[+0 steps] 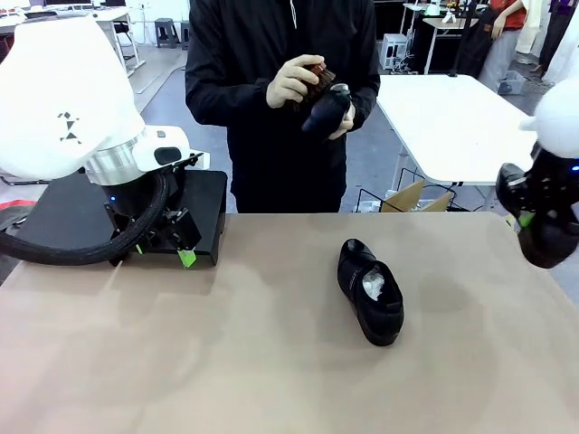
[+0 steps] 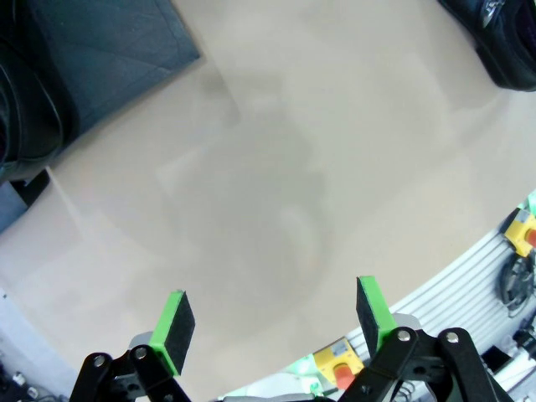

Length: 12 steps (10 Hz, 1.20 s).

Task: Organize the shoes by placing them on the stand.
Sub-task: Pick up one Shoe and place it in the middle of the table.

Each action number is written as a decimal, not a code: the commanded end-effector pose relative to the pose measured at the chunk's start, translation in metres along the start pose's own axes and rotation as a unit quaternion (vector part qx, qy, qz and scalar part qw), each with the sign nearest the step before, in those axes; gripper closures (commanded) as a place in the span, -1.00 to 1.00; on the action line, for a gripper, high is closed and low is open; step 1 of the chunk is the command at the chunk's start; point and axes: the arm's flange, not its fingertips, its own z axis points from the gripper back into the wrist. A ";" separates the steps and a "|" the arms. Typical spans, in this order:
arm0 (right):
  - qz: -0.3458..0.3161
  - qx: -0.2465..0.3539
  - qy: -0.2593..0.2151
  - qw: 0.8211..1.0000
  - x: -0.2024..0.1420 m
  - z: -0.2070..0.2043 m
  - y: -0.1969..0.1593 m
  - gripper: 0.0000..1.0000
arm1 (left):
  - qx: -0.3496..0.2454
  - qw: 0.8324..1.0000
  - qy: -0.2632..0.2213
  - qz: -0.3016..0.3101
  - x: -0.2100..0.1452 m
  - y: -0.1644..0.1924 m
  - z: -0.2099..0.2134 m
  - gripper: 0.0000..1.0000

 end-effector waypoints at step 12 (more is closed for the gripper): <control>0.054 0.039 -0.037 0.997 -0.101 0.100 0.118 1.00 | -0.003 1.000 -0.008 0.003 -0.002 0.000 0.000 -1.00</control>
